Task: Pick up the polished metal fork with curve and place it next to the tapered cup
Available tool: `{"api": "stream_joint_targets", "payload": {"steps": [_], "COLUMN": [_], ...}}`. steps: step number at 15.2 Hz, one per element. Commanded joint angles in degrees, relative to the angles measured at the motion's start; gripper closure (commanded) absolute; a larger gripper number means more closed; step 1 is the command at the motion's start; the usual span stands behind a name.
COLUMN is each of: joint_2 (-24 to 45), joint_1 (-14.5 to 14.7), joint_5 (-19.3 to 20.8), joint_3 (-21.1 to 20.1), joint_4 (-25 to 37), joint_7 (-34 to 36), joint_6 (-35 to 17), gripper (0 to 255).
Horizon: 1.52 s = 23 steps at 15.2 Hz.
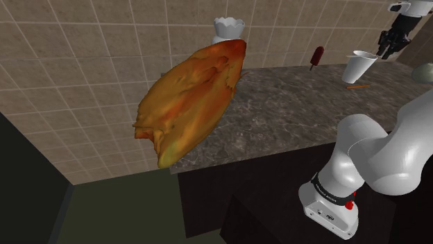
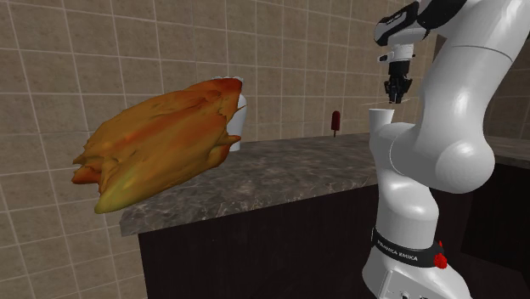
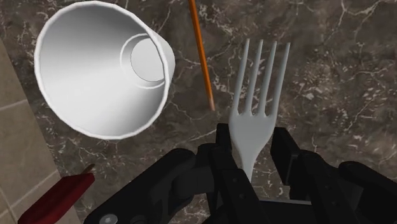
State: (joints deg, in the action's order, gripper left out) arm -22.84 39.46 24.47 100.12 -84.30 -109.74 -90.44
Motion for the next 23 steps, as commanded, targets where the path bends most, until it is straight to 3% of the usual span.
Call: {"api": "stream_joint_targets", "payload": {"steps": [1, 11, 23], "joint_2": [0.19, -0.03, -1.82], "joint_1": [-1.14, -4.41, -4.44], "joint_5": [-0.16, 0.41, 2.98], "joint_3": [-0.49, -1.22, 0.88], "joint_4": [-2.17, -10.80, -18.72], "joint_7": [0.21, 1.22, 3.26], "joint_6": [-1.80, -9.49, -17.67], "gripper": [255, 255, 255]}}
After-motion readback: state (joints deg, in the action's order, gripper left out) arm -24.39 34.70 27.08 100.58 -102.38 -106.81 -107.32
